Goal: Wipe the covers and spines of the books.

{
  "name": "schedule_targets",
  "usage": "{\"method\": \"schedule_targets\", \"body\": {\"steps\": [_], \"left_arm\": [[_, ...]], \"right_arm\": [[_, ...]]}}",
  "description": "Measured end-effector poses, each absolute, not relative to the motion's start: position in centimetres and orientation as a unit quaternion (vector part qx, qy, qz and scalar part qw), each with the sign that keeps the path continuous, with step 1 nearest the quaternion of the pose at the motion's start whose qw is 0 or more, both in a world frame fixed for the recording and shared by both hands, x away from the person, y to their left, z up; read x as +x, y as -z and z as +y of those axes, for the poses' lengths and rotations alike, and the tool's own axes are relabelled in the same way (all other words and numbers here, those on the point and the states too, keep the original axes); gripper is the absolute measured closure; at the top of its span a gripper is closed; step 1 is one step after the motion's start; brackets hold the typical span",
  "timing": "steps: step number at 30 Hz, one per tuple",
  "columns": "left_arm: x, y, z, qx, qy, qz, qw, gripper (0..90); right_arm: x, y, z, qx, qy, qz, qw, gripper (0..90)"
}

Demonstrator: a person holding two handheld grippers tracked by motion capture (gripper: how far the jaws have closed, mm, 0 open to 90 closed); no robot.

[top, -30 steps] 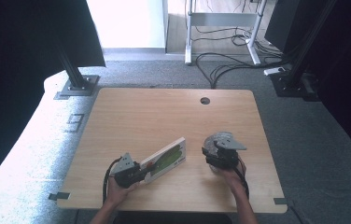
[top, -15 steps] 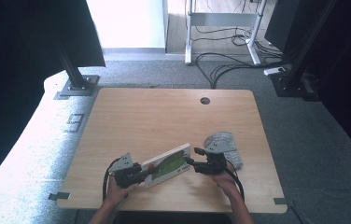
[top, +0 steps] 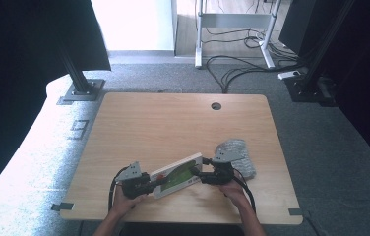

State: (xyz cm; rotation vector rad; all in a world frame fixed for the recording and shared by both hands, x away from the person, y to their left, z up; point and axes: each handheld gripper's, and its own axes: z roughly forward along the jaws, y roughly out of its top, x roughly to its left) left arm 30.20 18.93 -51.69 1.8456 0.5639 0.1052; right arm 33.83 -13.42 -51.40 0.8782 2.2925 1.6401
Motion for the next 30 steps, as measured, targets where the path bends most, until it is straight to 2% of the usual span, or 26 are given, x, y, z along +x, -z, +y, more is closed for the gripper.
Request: {"method": "schedule_targets", "body": {"steps": [3,10,16,23,30], "left_arm": [[30.4,51.8,19.0,0.786,-0.045,0.25,0.564,78.5],[30.8,52.0,19.1,0.789,-0.072,0.274,0.545,68.8],[30.9,52.0,19.1,0.788,-0.09,0.288,0.537,60.1],[31.2,52.1,18.9,0.788,-0.097,0.294,0.533,53.9],[31.5,52.0,18.8,0.79,-0.093,0.294,0.53,51.5]], "right_arm": [[33.8,51.4,-13.5,0.296,-0.553,0.772,0.1,44.8],[33.5,51.4,-13.5,0.297,-0.546,0.775,0.115,53.3],[33.2,51.4,-13.9,0.302,-0.543,0.776,0.107,58.0],[32.5,51.3,-14.0,0.326,-0.537,0.772,0.1,59.6],[32.0,51.1,-14.0,0.351,-0.529,0.767,0.097,59.8]]}}
